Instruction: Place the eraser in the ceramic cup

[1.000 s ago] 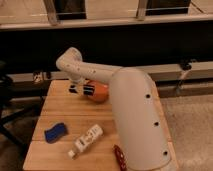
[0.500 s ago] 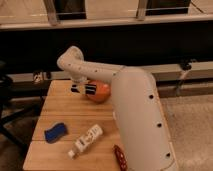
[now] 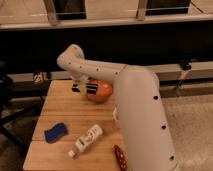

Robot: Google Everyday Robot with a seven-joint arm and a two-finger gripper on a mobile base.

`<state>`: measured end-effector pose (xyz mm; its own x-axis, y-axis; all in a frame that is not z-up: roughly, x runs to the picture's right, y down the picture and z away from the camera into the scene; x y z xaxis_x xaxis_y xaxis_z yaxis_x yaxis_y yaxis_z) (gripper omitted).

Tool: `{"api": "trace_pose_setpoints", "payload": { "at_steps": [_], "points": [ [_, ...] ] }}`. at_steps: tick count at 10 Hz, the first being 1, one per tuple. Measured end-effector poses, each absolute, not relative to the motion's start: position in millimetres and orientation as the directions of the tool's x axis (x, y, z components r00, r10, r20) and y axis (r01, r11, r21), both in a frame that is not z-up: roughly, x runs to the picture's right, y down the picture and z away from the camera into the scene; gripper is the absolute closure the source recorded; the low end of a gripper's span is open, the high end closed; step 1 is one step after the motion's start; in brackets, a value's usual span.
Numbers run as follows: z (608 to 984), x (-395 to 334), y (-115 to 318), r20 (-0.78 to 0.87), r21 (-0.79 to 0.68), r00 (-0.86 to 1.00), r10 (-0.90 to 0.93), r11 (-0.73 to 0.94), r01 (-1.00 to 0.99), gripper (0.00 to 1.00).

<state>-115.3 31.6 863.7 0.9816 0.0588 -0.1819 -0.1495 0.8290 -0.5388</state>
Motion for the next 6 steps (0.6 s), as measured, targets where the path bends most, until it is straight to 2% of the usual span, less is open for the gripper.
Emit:
{"api": "trace_pose_setpoints", "payload": {
  "at_steps": [6],
  "points": [
    [844, -77, 40, -0.208, -0.552, 0.974, 0.090, 0.811, -0.193, 1.00]
  ]
}}
